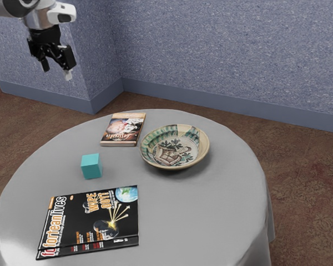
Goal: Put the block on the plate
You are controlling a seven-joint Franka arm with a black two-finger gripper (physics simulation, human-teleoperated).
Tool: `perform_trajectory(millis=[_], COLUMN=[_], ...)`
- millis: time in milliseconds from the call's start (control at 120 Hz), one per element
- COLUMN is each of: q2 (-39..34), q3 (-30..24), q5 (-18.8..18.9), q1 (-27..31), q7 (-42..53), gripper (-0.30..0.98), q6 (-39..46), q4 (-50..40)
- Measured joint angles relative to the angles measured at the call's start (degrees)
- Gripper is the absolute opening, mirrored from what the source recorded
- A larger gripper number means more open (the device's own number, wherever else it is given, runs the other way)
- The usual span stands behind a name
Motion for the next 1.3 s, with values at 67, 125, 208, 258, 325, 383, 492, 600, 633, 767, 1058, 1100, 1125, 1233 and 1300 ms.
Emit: perform_trajectory(millis=[67, 125, 208, 258, 325, 383, 492, 600, 633, 767, 1058, 1100, 1125, 1233, 1300], q2=[0.2, 0.6, 1.0, 1.1, 1.2, 1.4, 3.0, 4.8, 5.5, 9.5, 14.7, 15.3, 15.6, 17.0, 17.8], q3=[0.3, 0.7, 4.9, 7.3, 8.5, 8.8, 9.2, 9.4, 9.5, 9.5, 9.5, 9.4, 9.4, 9.0, 8.7], q5=[-0.6, -1.0, -2.5, -3.1, -3.6, -4.2, -6.3, -8.2, -8.7, -11.2, -13.3, -13.3, -13.4, -13.5, -13.5], q1=[-0.2, -0.3, -2.6, -4.0, -4.7, -5.2, -6.2, -6.3, -6.3, -5.7, -4.6, -4.6, -4.6, -3.8, -3.2], q7=[0.3, 0.0, -1.9, -3.8, -6.8, -9.4, -14.0, -17.8, -18.9, -22.7, -27.9, -28.4, -28.7, -29.9, -30.5], gripper=[0.69, 0.69, 0.69, 0.69, 0.69, 0.69, 0.69, 0.69, 0.69, 0.69, 0.69, 0.69, 0.69, 0.69, 0.69], q6=[0.1, 1.0, 2.4, 3.1, 4.3, 5.8, 9.1, 12.3, 13.1, 15.8, 20.0, 20.4, 20.7, 21.7, 22.1], q4=[-0.3, -1.2, -3.9, -5.9, -8.6, -10.8, -13.9, -16.4, -16.7, -17.1, -17.1, -17.1, -17.1, -16.9, -16.6])
